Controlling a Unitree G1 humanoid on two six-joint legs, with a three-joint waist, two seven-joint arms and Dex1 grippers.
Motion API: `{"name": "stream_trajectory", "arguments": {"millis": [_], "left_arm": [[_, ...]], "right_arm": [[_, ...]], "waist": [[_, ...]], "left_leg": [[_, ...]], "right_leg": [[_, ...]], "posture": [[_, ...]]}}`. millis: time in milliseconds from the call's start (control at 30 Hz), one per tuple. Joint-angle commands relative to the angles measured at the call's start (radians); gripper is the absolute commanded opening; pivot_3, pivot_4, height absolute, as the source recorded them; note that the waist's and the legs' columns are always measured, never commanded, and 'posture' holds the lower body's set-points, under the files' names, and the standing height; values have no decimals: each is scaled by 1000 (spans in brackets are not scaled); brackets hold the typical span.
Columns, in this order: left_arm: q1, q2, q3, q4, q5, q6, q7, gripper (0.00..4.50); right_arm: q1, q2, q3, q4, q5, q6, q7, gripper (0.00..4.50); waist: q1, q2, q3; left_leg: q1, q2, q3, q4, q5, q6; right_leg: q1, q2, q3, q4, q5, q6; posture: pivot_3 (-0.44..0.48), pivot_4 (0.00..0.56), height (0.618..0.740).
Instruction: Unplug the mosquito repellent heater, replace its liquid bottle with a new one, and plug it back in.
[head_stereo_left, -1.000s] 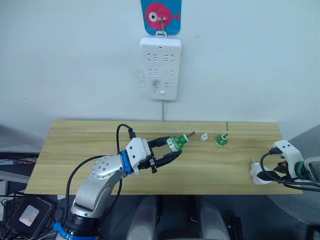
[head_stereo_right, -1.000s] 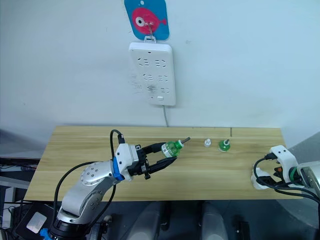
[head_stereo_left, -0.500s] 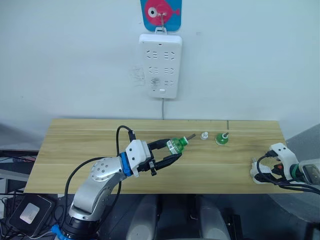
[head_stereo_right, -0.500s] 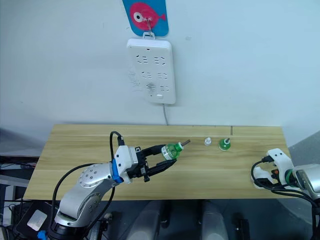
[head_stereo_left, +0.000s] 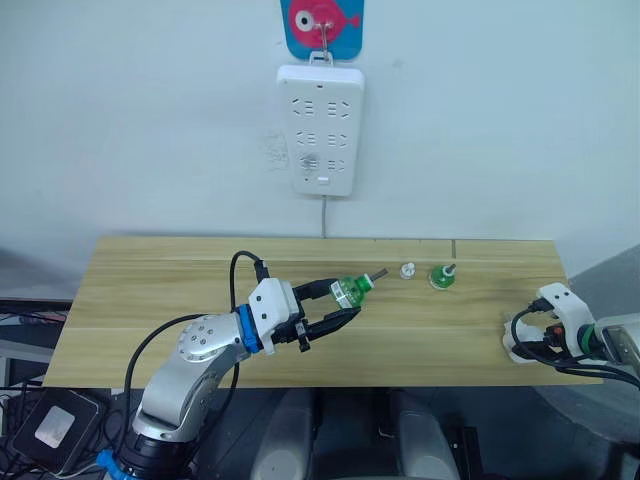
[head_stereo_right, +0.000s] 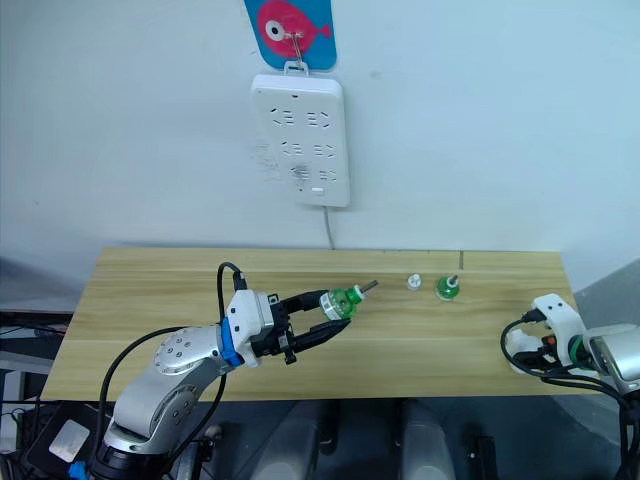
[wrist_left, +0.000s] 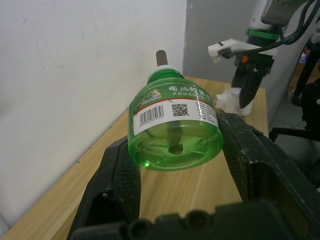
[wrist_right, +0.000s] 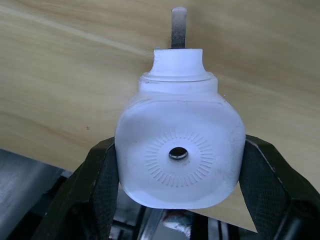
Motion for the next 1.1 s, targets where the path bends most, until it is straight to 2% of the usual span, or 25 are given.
{"name": "stream_trajectory", "arguments": {"millis": [33, 133, 200, 267, 367, 467, 633, 733, 1100], "left_arm": [[-2, 2, 1, -50, -15, -11, -2, 2224], [-13, 4, 3, -44, -28, -12, -18, 2224], [-27, 6, 6, -41, -50, -5, -37, 2224], [-48, 13, 2, -36, -70, 1, -69, 2224], [-87, 20, -25, -19, -97, 0, -141, 2224], [-115, 10, -79, 14, -59, -61, -205, 2224], [-180, -33, -144, 114, 20, -168, -249, 2224], [-216, -52, -140, 166, 27, -194, -257, 2224], [-226, -70, -146, 191, 28, -218, -267, 2224]], "right_arm": [[5, -2, -21, 11, 2, -9, 11, 2989], [18, -65, -23, 5, -6, -100, 85, 2989], [21, -140, -24, 1, 46, -125, 243, 2989], [-13, -210, -68, -29, 179, -45, 428, 2989], [-172, -207, -167, -64, 418, 215, 528, 2989], [-283, -132, -231, -93, 553, 410, 491, 2989], [-291, -37, -278, -195, 661, 536, 416, 2989], [-319, -12, -296, -187, 720, 559, 355, 2989], [-315, -17, -313, -187, 996, 559, 139, 2989]], "waist": [[0, 0, 0], [1, 2, 1], [3, 8, 4], [4, 13, 7], [-7, 13, 7], [-4, 13, 7], [26, 13, 7], [28, 13, 7], [21, 13, 6]], "left_leg": [[0, 0, 0, 0, 0, 0], [-1, 0, 0, -1, -1, 1], [-4, 0, 0, -1, -1, 2], [-6, -1, 0, 0, -2, 3], [-6, 0, 0, 0, -2, 3], [-6, 0, -1, 0, -2, 3], [-11, -2, -6, 2, -2, 2], [-17, -5, -11, 6, 0, -2], [-16, -5, -15, 7, 1, -4]], "right_leg": [[0, 0, 0, -1, 0, 0], [0, 0, -1, -3, 1, 1], [0, 0, -1, -6, 2, 2], [-1, 0, -2, -7, 3, 3], [-1, 1, -3, -7, 5, -2], [-1, 1, -5, -7, 6, -2], [-1, 0, -9, -8, 6, -2], [-2, -3, -14, -10, 8, 0], [1, -3, -21, -7, 8, -1]], "posture": [[128, 344, 740], [130, 339, 740], [130, 336, 740], [125, 328, 740], [104, 317, 740], [95, 303, 740], [72, 281, 740], [65, 278, 740], [58, 259, 740]]}}
